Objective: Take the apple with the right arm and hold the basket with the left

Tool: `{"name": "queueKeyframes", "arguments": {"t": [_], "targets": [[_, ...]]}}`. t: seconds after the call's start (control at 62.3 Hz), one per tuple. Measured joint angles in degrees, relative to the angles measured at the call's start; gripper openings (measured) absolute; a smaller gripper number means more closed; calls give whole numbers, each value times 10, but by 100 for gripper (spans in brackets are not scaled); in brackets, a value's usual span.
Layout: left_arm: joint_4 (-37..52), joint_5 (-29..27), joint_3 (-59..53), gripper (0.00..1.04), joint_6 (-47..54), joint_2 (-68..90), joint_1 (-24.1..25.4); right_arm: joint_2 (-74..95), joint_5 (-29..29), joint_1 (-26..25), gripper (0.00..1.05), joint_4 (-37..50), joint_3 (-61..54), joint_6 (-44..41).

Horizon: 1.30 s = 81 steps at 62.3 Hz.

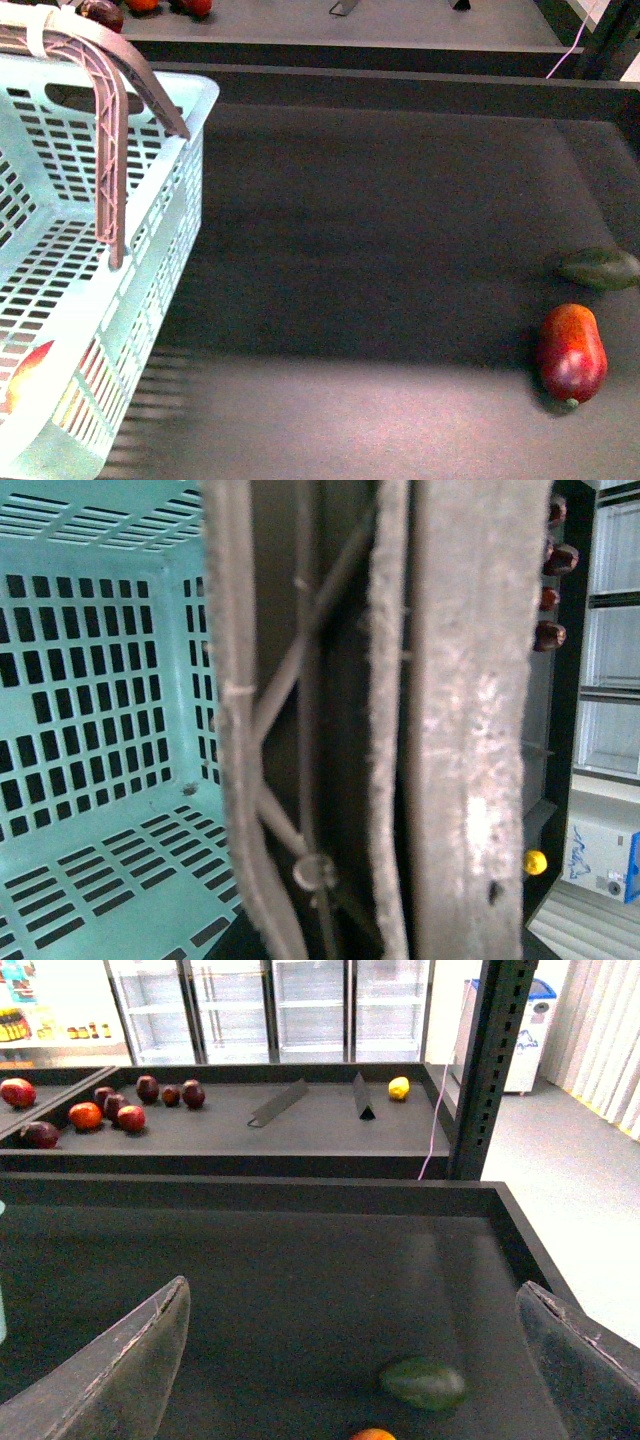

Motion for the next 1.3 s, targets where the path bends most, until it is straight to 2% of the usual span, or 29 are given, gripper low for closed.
{"name": "queueKeyframes", "arguments": {"t": [0.385, 0.803, 1.092, 1.3], "targets": [[81, 23, -12, 15, 6, 61, 46, 0, 0, 0, 96, 0, 0, 0], [118, 48, -57, 15, 14, 70, 57, 0, 0, 0, 96, 0, 0, 0], [111, 58, -71, 61, 25, 36, 50, 0, 0, 0, 96, 0, 0, 0], [61, 51, -101, 98, 21, -59, 43, 0, 0, 0, 96, 0, 0, 0]]}}
